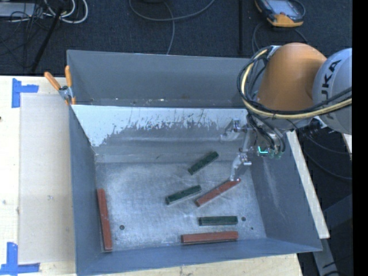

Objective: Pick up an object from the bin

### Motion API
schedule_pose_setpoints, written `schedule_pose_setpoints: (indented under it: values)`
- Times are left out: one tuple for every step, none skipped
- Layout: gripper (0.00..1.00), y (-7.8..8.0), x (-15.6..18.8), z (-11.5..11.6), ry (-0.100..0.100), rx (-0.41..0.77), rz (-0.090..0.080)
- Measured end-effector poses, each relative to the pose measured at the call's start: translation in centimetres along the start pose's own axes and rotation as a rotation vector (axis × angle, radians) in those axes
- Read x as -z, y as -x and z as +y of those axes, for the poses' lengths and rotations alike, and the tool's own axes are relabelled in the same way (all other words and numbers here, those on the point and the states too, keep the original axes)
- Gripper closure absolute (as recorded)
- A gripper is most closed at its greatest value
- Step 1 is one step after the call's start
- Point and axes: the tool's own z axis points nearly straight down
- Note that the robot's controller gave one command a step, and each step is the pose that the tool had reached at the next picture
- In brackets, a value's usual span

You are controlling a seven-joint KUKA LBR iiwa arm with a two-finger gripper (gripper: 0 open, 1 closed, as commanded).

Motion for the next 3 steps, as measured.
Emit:
schedule_pose_setpoints:
  values:
    - [0.0, 0.2, 0.4, 0.0, -0.001, 0.001, -0.007]
    - [0.0, 0.3, -4.3, -0.8, -0.003, 0.237, -0.016]
    - [0.0, 0.0, -9.0, -1.2, 0.0, 0.378, -0.003]
